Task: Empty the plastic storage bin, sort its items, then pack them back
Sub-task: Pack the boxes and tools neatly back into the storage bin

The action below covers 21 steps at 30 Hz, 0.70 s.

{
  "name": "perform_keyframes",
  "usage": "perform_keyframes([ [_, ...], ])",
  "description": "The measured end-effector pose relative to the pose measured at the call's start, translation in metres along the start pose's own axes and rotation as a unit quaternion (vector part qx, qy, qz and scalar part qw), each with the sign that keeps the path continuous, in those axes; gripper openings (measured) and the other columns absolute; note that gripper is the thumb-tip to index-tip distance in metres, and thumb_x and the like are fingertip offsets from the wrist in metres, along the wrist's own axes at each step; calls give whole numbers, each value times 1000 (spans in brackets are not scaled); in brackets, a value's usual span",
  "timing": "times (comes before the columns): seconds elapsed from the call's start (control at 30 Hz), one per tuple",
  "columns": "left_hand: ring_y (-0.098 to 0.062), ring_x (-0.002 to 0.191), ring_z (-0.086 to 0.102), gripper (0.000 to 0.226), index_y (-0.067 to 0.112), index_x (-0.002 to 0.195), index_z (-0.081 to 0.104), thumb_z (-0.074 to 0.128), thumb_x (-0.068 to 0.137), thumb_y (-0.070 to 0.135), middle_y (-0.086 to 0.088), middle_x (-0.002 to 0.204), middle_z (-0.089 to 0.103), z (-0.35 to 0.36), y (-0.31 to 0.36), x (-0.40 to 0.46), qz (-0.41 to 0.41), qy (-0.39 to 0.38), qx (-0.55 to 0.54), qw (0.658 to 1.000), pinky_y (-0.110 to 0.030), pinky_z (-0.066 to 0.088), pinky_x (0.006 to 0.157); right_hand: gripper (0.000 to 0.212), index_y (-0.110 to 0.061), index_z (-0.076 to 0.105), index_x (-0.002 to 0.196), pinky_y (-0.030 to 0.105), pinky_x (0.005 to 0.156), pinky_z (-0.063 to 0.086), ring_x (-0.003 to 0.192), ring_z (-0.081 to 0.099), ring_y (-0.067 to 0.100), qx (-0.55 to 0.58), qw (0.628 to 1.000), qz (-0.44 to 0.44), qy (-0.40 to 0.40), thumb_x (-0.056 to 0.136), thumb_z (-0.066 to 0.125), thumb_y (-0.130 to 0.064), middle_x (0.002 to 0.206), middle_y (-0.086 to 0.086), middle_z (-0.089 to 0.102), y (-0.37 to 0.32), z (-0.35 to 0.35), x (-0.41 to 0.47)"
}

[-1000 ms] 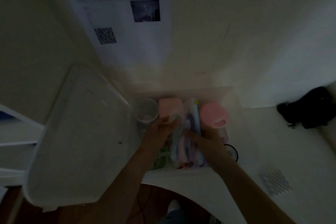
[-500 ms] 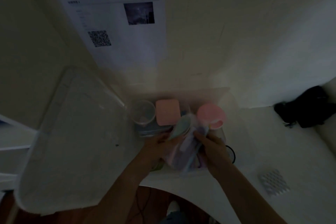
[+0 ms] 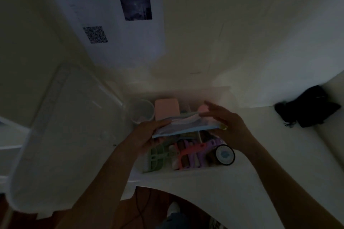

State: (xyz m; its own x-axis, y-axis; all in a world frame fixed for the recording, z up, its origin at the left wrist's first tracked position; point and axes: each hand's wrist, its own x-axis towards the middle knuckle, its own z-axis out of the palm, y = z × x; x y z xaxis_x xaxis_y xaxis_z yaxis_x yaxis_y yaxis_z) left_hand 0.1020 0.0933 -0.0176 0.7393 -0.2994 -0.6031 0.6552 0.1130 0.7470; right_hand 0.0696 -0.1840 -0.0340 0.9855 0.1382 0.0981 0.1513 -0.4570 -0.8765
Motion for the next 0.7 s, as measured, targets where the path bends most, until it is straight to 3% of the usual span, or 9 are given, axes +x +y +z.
perform_keyframes([
  [0.07,-16,57,67,22,7,101,69,60,92,25,-13,82,70,0,3,-2,5,-11,-38,999,-22,55,50,26,-17,76,107,42,87,57,102,70,18,3,999,29,17,82,77,-24,110,4,74,-2,0,4],
  [0.13,-18,63,70,30,9,99,69,50,98,32,-9,77,74,-1,3,-3,21,5,-50,999,-26,56,52,9,-17,78,89,43,73,54,79,68,25,63,993,96,37,83,76,-23,86,14,75,-5,-1,4],
  [0.23,-16,77,67,39,22,80,76,53,87,52,3,76,75,-6,-5,-3,75,22,-25,997,-29,54,64,37,-6,76,83,35,67,50,73,60,18,161,977,132,35,75,78,-42,77,13,68,-6,3,-1],
  [0.3,-11,83,70,41,27,80,80,69,67,65,7,85,76,-11,-9,-8,116,-11,32,993,-22,55,68,39,4,73,84,28,66,50,71,60,13,188,973,132,25,80,77,-35,75,10,67,-9,10,-3],
  [0.37,-8,95,70,39,23,103,76,73,74,49,7,101,75,-17,-13,-14,160,-36,159,974,-19,53,75,11,-7,77,77,21,65,50,68,61,5,175,973,149,18,87,72,-10,72,0,71,-9,17,-5],
  [0.47,-2,80,70,33,-1,107,71,79,77,12,0,84,76,-33,-24,-11,204,21,284,937,-16,51,68,15,-14,76,64,19,61,49,61,59,0,126,977,171,-28,79,80,-11,62,-8,68,0,32,-10],
  [0.53,-3,77,70,36,3,101,72,86,72,19,0,80,75,-51,-32,-7,190,27,340,920,-21,52,67,12,-9,76,68,23,59,51,61,60,4,121,972,181,-91,72,85,-16,65,-5,68,4,43,-15],
  [0.6,-2,77,70,32,18,92,76,89,65,31,7,79,74,-65,-40,-5,169,16,424,890,-21,53,67,18,-19,75,65,15,56,46,52,53,-7,61,974,180,-122,77,82,-9,57,-12,63,10,53,-15],
  [0.7,2,71,67,18,21,79,75,86,67,14,10,72,71,-73,-55,-1,119,-12,520,846,-16,50,64,7,2,75,86,6,59,36,49,47,-18,-46,960,186,-205,82,75,-3,51,-21,54,19,67,-11],
])
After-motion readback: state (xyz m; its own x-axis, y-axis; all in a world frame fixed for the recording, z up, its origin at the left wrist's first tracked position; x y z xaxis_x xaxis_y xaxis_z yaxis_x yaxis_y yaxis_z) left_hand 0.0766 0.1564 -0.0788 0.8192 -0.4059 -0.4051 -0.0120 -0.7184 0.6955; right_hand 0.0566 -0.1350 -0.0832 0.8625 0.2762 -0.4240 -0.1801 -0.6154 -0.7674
